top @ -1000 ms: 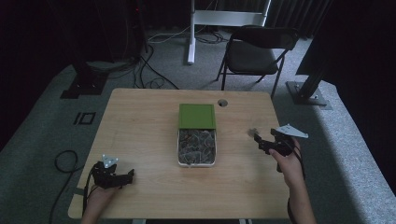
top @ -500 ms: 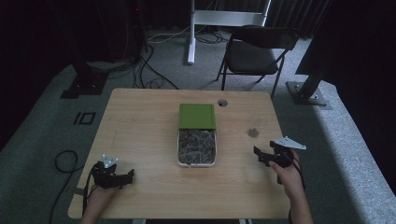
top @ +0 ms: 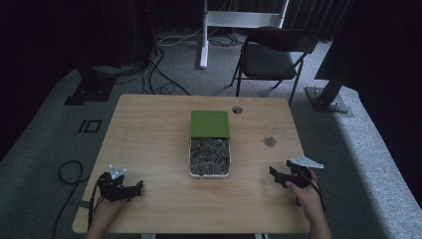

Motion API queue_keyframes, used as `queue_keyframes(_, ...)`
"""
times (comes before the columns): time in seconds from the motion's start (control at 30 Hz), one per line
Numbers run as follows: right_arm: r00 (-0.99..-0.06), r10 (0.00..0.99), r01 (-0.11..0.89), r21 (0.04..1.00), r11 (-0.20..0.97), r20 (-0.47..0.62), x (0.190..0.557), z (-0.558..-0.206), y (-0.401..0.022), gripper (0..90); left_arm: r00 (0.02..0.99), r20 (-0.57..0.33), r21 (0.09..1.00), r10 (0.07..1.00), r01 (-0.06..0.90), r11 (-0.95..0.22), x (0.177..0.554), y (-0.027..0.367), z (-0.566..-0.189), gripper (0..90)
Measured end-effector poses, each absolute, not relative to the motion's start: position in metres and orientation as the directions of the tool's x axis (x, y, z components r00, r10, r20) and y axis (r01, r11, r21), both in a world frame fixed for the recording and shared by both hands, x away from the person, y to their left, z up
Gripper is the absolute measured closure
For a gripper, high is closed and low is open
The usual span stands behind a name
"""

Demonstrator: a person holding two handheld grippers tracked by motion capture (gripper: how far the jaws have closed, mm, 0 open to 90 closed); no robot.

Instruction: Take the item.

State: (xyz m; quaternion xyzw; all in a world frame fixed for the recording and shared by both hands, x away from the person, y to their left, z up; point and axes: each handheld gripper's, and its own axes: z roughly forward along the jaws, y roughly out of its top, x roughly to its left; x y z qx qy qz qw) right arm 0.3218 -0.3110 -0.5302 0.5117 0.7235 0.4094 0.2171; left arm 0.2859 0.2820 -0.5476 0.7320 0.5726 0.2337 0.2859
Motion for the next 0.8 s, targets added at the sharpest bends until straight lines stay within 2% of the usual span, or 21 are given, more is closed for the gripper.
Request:
queue_keyframes(0.27, -0.397, 0.911, 0.560, 0.816, 0.141, 0.115, 0.312, -0.538, -0.315, 15.8, 0.235, 0.015, 0.686, 0.972, 0.705, -0.181, 0.286, 0.282, -0.548, 0.2)
queue_keyframes(0.8, -0.483, 0.875, 0.587, 0.754, 0.295, 0.033, 0.292, -0.551, -0.312, 15.9, 0.235, 0.015, 0.686, 0.972, 0.705, -0.181, 0.286, 0.282, -0.548, 0.2)
